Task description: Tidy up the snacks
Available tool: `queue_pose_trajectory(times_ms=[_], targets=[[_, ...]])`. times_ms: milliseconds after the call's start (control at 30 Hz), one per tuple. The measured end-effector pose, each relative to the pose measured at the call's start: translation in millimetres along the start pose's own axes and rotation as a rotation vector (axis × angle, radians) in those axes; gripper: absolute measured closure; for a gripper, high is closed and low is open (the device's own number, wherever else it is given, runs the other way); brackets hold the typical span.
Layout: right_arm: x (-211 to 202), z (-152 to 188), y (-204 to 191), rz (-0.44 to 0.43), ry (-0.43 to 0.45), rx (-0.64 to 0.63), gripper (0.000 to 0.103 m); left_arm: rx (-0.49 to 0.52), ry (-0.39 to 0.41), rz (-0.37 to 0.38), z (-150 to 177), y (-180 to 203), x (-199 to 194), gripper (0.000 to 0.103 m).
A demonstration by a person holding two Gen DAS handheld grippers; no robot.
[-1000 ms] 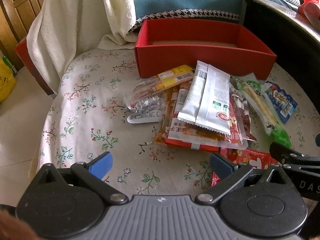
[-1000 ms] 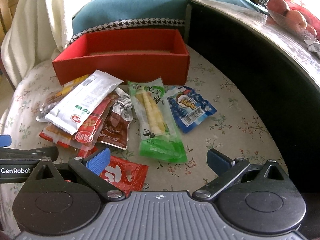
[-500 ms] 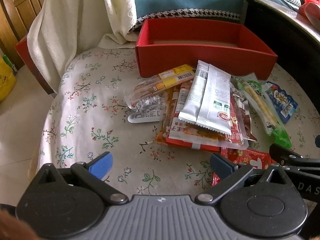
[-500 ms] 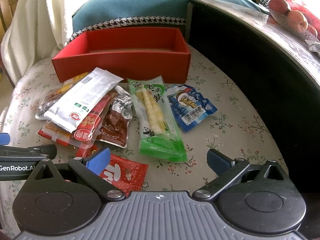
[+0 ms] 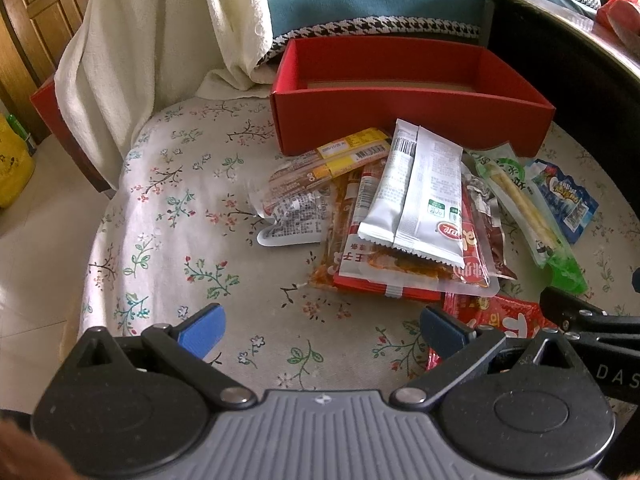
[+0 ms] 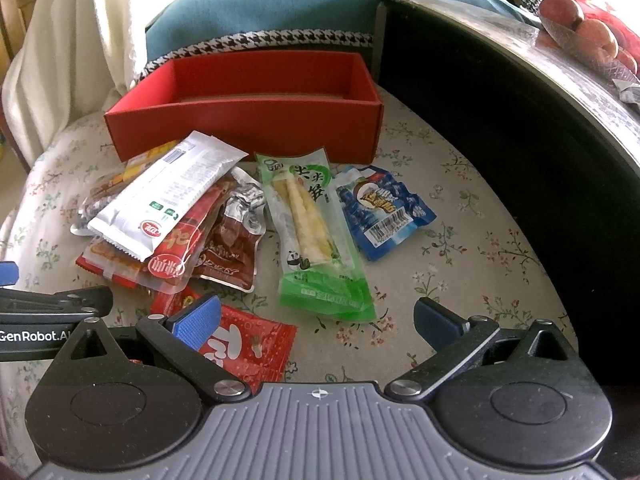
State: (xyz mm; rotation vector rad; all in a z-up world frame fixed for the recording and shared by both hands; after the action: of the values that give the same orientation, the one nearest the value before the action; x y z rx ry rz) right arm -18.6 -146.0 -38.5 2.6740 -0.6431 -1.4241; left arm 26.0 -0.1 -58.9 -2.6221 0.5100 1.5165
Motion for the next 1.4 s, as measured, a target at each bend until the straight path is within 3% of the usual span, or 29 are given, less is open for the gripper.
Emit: queue_pose_trajectory(times_ms=[867,1133,1400], targets=[[2.7,0.7,-5.8,-0.035,-0.034,-0.046,0.000,0.011,-0.019,-0.011,3.9,-3.7,1.9,0.004],[-1.6,0.9,-38.9,-0.168,-0.018,-0.292,0.000,-0.071,-0.023,0.009,9.0,-31.9,-4.0,0.004],[13.8,10.5,-72.1,-0.311,-0.095,-0.584,0.009,-0.131,-0.037,0.070,8.7,-45.8,-7.0,0.004]])
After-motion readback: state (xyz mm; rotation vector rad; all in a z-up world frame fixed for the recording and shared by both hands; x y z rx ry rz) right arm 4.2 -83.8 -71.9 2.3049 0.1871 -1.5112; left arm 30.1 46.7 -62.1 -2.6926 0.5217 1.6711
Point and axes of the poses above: each gripper's, at about its wrist camera, not at the fingertips, and x roughly the way its jaws point, y to its right, z to its underside, the point moved 3 cm from there along x, roughly the way its jaws point, and after that the axes turned 12 degrees about z, right-handed, at the moved point
